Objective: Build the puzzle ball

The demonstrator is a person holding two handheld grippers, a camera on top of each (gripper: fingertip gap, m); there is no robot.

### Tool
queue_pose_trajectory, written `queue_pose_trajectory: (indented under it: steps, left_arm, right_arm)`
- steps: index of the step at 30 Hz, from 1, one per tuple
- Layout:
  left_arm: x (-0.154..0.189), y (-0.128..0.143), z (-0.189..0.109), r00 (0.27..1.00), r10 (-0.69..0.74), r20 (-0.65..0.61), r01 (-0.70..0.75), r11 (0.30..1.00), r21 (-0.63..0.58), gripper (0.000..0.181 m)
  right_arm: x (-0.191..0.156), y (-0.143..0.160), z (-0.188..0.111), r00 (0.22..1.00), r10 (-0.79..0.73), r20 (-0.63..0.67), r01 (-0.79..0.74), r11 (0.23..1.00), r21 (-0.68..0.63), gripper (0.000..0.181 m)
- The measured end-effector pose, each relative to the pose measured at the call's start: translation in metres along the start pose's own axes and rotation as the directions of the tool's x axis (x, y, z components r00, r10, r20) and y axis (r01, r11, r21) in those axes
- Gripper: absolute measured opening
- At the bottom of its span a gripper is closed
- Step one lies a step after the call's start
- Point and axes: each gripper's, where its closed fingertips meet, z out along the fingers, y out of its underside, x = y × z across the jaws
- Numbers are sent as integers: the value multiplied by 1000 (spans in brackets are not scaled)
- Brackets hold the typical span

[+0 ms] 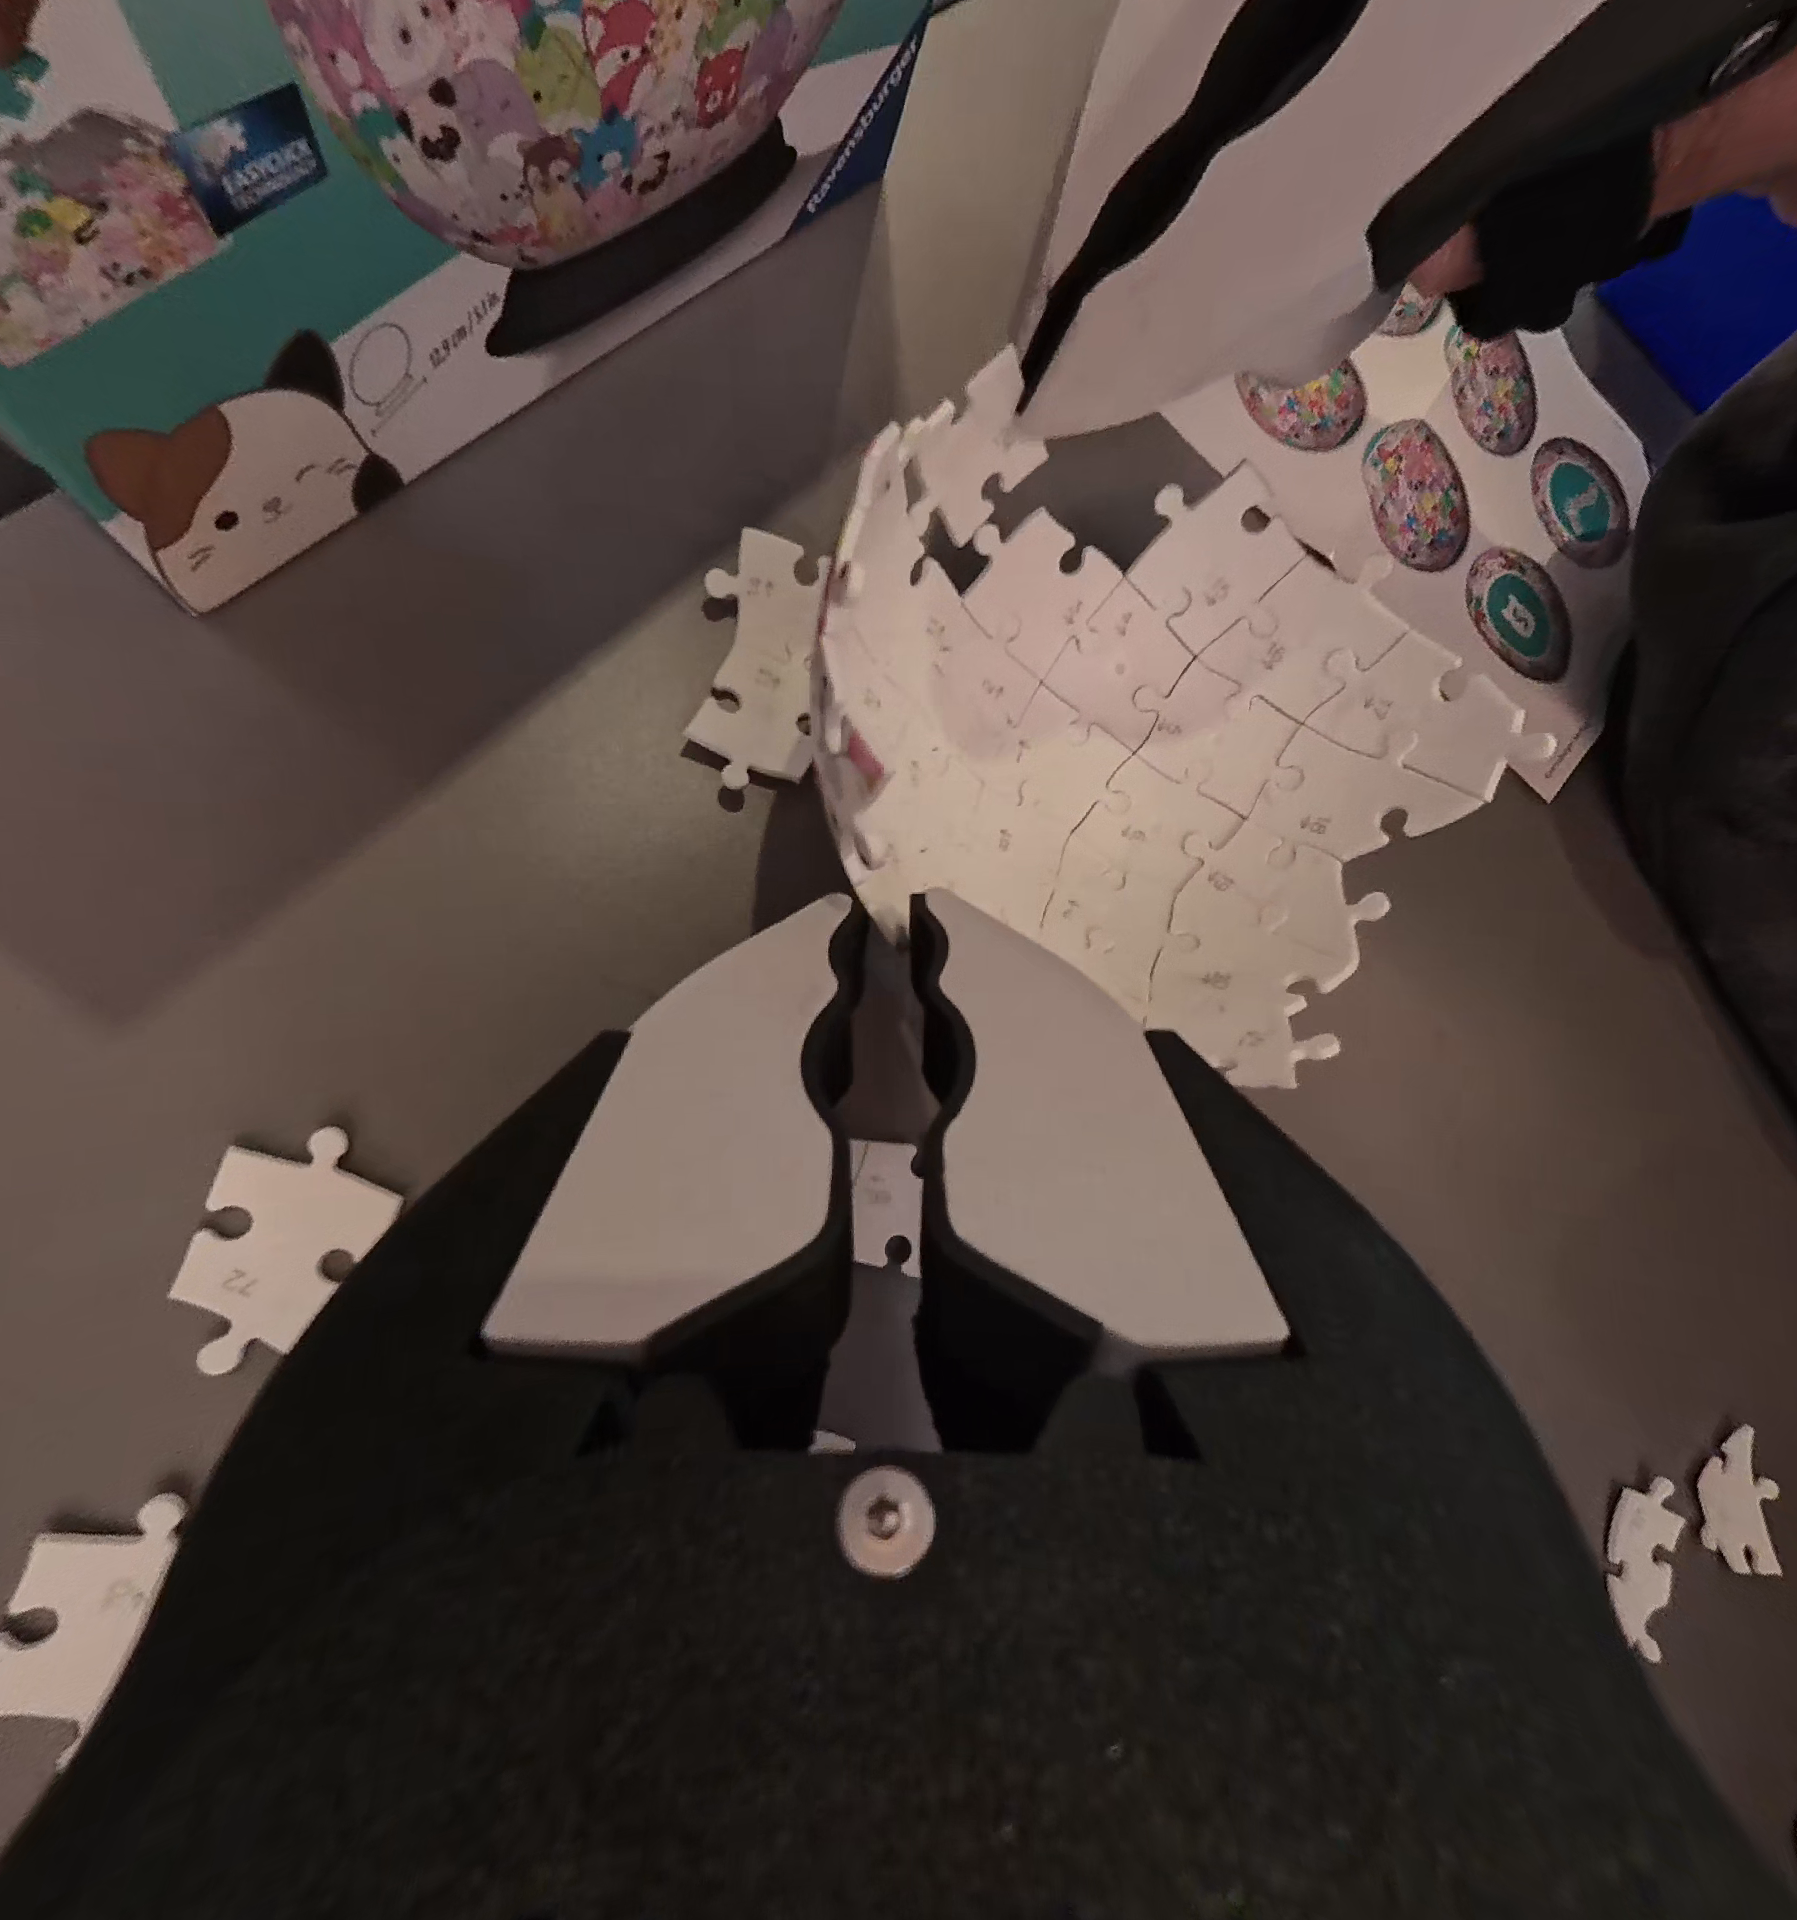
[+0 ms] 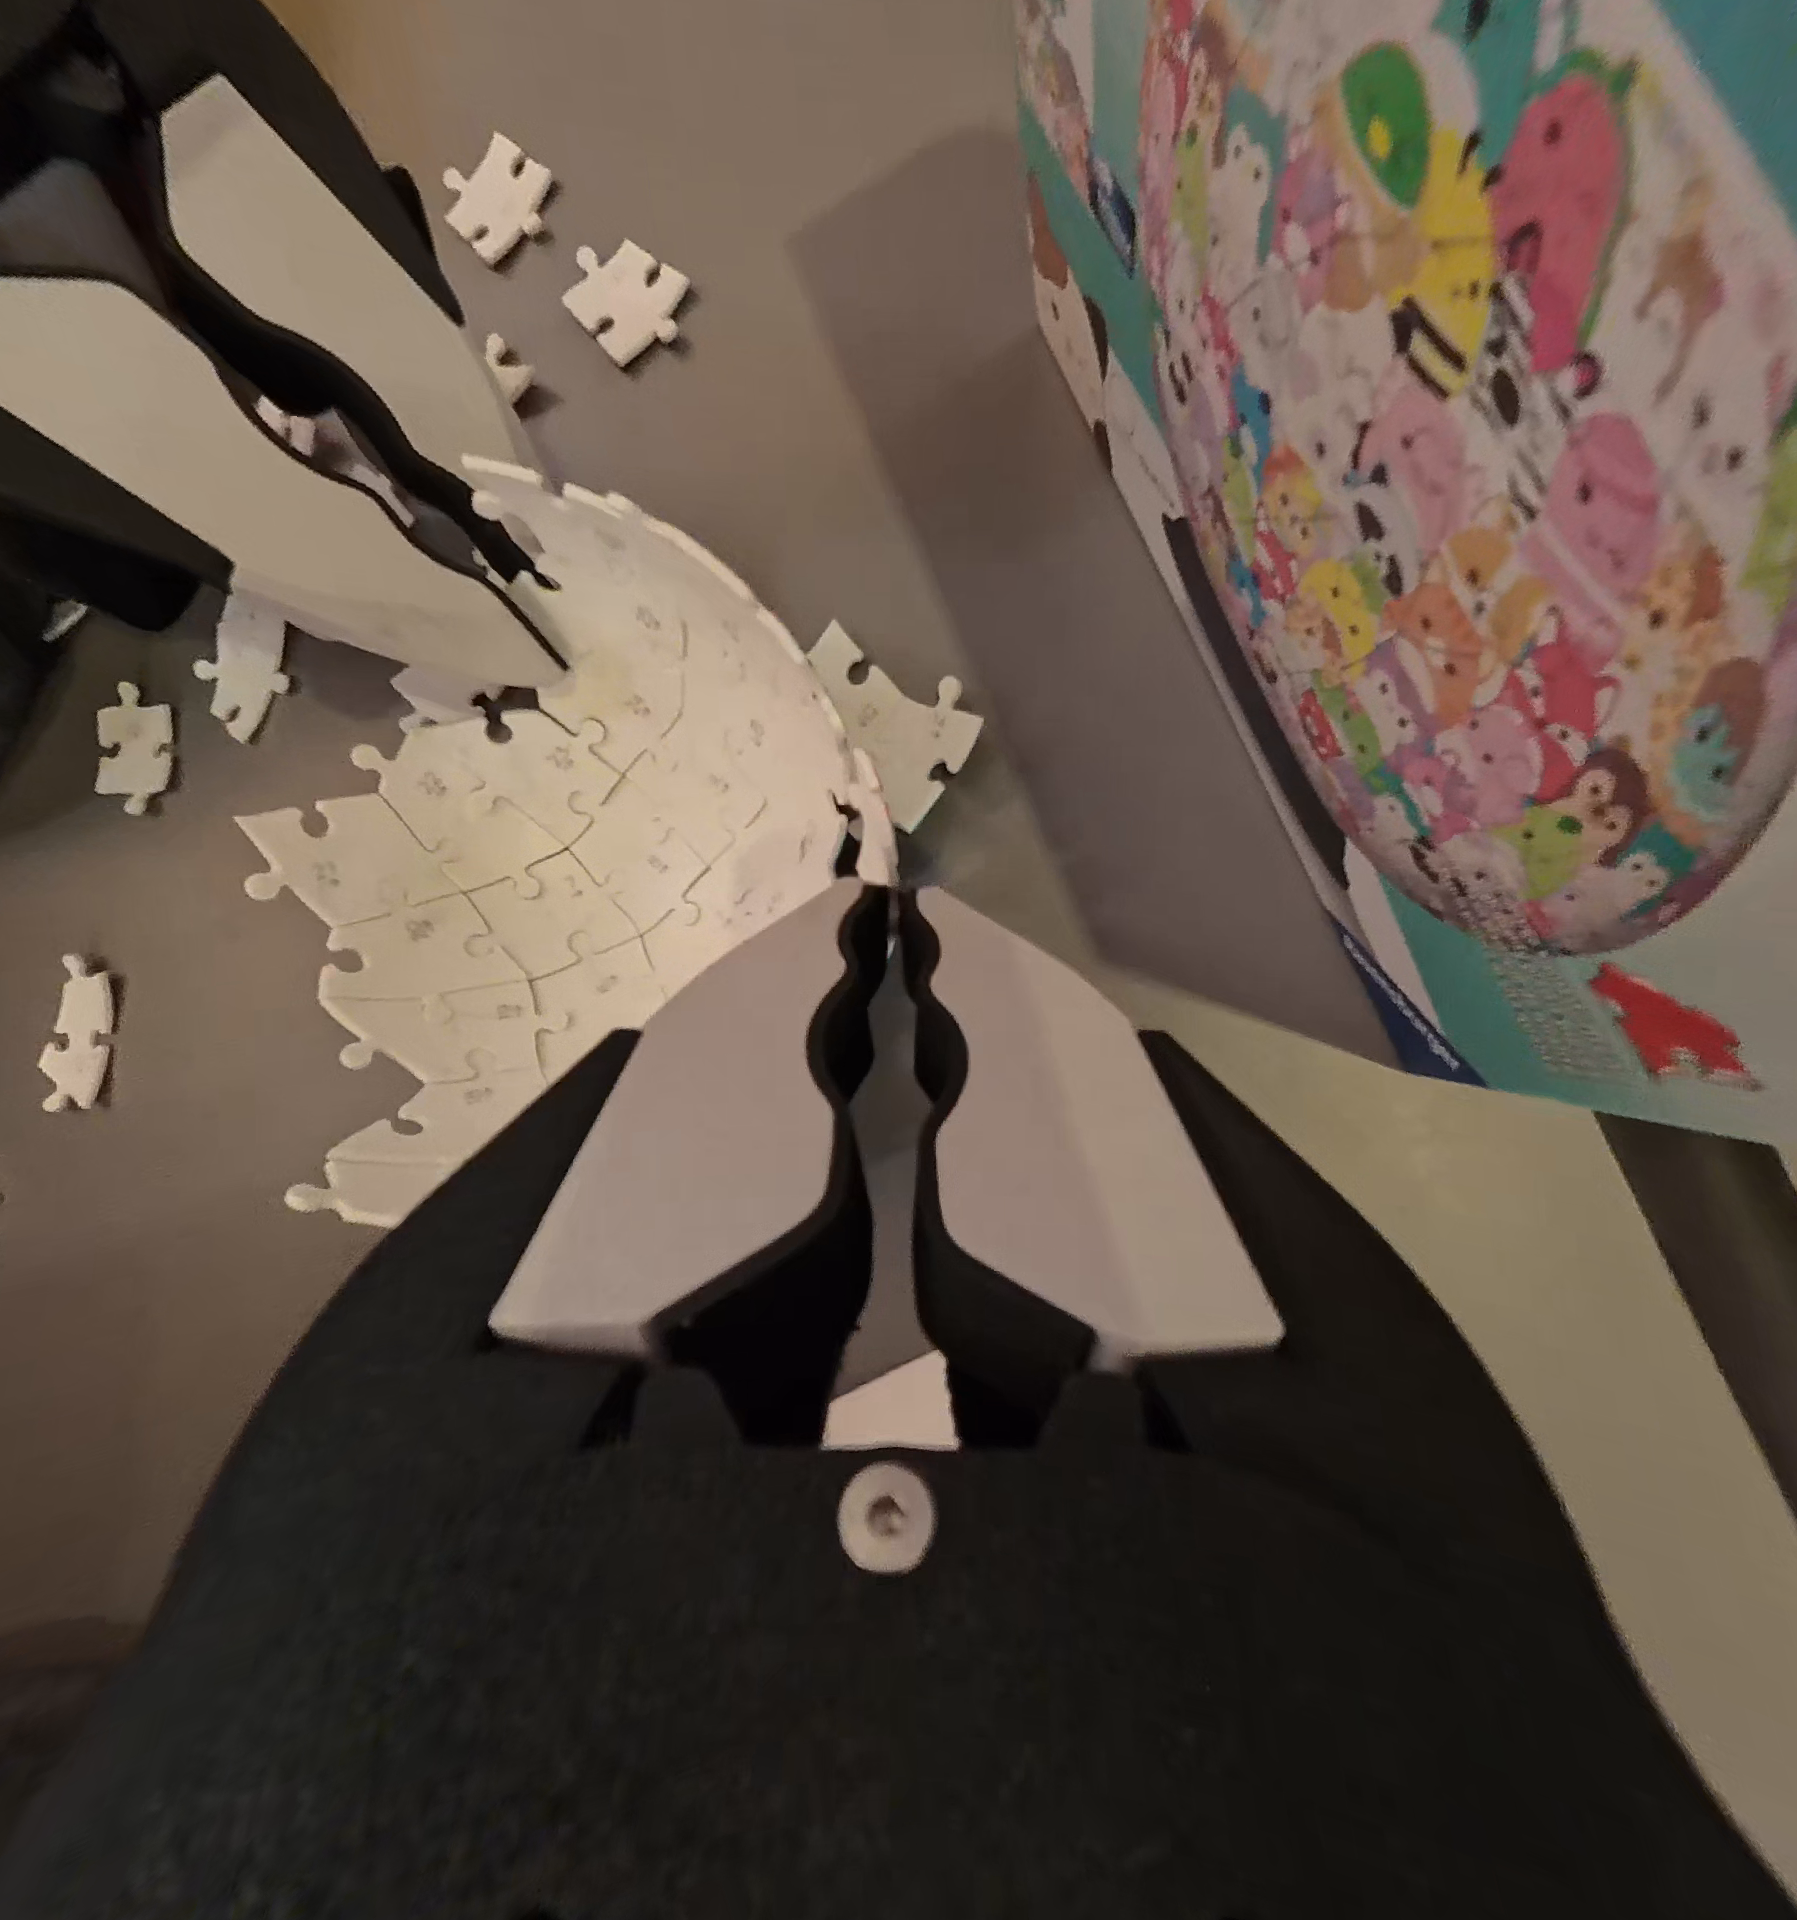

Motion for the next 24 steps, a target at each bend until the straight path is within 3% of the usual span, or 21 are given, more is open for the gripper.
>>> queue_pose_trajectory:
  steps: [24]
  left_arm:
    - [2,-2,-1,999,17,31,-17,1000,-9,6]
  right_arm:
    - [-9,5,-6,1000,20,-21,-22,996,-82,2]
